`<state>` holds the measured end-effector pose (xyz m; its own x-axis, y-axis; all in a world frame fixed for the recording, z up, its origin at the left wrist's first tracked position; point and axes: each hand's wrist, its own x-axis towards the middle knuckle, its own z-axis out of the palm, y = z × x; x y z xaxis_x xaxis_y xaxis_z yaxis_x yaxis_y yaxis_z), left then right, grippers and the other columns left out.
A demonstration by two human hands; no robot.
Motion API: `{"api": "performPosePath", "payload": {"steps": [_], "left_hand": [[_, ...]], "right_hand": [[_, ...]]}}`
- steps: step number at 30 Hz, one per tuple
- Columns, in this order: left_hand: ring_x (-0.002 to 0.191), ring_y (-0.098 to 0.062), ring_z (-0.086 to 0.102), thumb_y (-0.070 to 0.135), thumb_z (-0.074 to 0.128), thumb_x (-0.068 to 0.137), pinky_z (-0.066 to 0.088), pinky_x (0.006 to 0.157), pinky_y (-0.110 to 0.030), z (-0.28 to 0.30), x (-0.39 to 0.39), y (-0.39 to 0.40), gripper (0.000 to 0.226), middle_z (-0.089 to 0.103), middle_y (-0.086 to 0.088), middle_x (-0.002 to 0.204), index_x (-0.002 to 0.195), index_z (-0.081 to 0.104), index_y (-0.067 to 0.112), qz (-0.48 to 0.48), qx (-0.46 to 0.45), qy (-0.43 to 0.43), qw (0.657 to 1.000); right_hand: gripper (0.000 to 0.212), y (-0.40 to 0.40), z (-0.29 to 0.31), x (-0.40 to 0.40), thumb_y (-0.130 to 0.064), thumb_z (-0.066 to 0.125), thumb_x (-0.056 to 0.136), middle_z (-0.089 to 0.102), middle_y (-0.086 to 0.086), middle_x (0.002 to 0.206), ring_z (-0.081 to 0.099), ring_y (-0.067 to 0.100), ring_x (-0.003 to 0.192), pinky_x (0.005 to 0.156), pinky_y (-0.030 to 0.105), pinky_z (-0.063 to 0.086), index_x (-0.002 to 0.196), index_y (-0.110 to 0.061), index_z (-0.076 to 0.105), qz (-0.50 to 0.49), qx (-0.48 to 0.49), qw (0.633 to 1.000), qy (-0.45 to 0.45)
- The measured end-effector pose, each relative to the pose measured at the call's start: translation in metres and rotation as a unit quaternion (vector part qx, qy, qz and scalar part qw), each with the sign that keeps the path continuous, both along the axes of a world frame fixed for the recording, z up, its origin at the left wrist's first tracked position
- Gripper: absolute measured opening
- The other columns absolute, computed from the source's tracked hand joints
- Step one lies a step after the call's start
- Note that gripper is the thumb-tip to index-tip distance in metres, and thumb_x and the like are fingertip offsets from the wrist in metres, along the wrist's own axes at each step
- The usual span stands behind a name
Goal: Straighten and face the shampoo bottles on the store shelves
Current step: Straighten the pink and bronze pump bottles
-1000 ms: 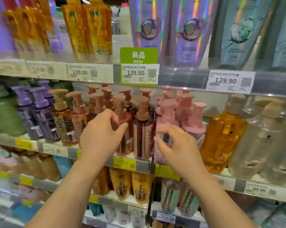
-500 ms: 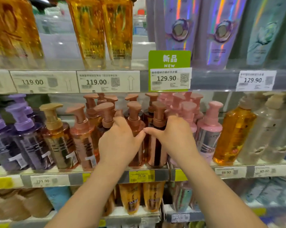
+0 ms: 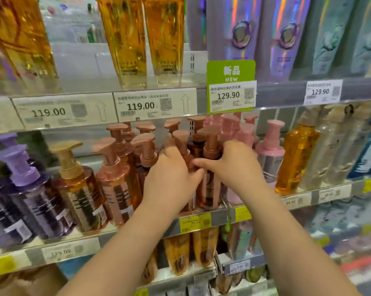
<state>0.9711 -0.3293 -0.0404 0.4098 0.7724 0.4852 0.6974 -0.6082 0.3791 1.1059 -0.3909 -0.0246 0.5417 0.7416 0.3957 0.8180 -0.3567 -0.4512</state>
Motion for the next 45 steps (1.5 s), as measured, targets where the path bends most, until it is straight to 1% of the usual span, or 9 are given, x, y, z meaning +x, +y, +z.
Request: {"api": "performPosePath", "payload": {"steps": [4,10,15,20,25,28,35,41,45], "left_hand": [[0.092,-0.030,0.064,0.064,0.064,0.079,0.043,0.062,-0.031,0.003,0.002,0.001,0.067,0.063,-0.013,0.101,0.105,0.047,0.005,0.025,0.049,0.035,0.998],[0.083,-0.026,0.066,0.048,0.073,0.081,0.049,0.068,-0.034,0.016,-0.011,0.018,0.049,0.064,-0.003,0.080,0.100,0.049,0.009,-0.039,-0.080,0.027,0.996],[0.080,-0.021,0.057,0.058,0.072,0.076,0.041,0.063,-0.030,0.021,-0.004,0.010,0.055,0.054,0.003,0.076,0.097,0.051,0.011,-0.002,-0.068,0.028,0.997],[0.079,-0.024,0.061,0.076,0.066,0.067,0.044,0.058,-0.032,0.014,0.012,0.003,0.065,0.060,-0.004,0.080,0.078,0.055,0.012,0.077,-0.007,0.057,0.995],[0.061,-0.013,0.054,0.046,0.078,0.077,0.035,0.051,-0.023,0.027,-0.001,0.010,0.041,0.050,0.008,0.061,0.060,0.048,0.023,0.011,-0.123,0.028,0.992],[0.040,-0.006,0.058,0.032,0.078,0.081,0.037,0.039,-0.015,0.028,-0.004,0.008,0.020,0.053,0.012,0.051,0.082,0.062,0.021,-0.032,-0.202,-0.026,0.979],[0.066,-0.019,0.060,0.081,0.065,0.057,0.042,0.049,-0.026,0.011,0.014,-0.006,0.079,0.059,-0.002,0.072,0.083,0.048,0.008,0.132,-0.044,0.027,0.990],[0.071,-0.019,0.056,0.063,0.075,0.069,0.038,0.055,-0.027,0.019,0.008,-0.006,0.058,0.051,0.004,0.067,0.066,0.035,0.020,0.088,-0.067,0.016,0.994],[0.104,-0.024,0.063,0.052,0.077,0.075,0.043,0.074,-0.025,0.016,0.005,-0.003,0.062,0.068,-0.003,0.109,0.113,0.052,0.010,0.041,-0.106,-0.015,0.993]], "right_hand": [[0.047,0.001,0.002,0.009,-0.057,0.080,0.073,0.056,-0.003,0.077,0.057,0.022,0.079,0.064,0.036,0.047,0.077,-0.019,0.054,0.013,-0.012,1.000,0.024],[0.030,-0.004,0.017,0.034,-0.029,0.078,0.086,0.067,-0.008,0.100,0.065,0.013,0.076,0.060,0.027,0.050,0.108,-0.026,0.057,0.141,-0.092,0.977,0.130],[0.029,-0.002,0.010,0.031,-0.054,0.069,0.085,0.060,-0.008,0.077,0.060,0.016,0.075,0.057,0.029,0.042,0.089,-0.027,0.058,0.122,-0.068,0.988,0.065],[0.049,0.002,0.004,0.028,-0.060,0.074,0.078,0.069,0.000,0.089,0.063,0.021,0.086,0.073,0.037,0.055,0.100,-0.017,0.067,0.078,-0.038,0.996,0.020],[0.041,0.004,0.014,0.039,-0.042,0.076,0.084,0.069,-0.001,0.100,0.065,0.021,0.079,0.072,0.037,0.058,0.116,-0.022,0.062,0.166,-0.092,0.976,0.109],[0.032,0.002,0.014,0.043,-0.041,0.068,0.091,0.065,-0.006,0.090,0.062,0.019,0.077,0.061,0.028,0.049,0.116,-0.024,0.058,0.197,-0.115,0.969,0.094],[0.032,-0.006,0.015,0.049,-0.043,0.065,0.093,0.048,-0.016,0.075,0.049,0.000,0.063,0.049,0.018,0.033,0.115,-0.027,0.050,0.234,-0.133,0.962,0.049],[0.040,-0.007,0.009,0.048,-0.044,0.066,0.093,0.045,-0.019,0.077,0.044,-0.001,0.063,0.051,0.016,0.030,0.126,-0.026,0.052,0.227,-0.114,0.966,0.039],[0.051,-0.007,0.005,0.044,-0.054,0.071,0.084,0.067,-0.004,0.108,0.060,0.019,0.092,0.068,0.029,0.044,0.122,-0.024,0.057,0.184,-0.077,0.980,0.005]]}}
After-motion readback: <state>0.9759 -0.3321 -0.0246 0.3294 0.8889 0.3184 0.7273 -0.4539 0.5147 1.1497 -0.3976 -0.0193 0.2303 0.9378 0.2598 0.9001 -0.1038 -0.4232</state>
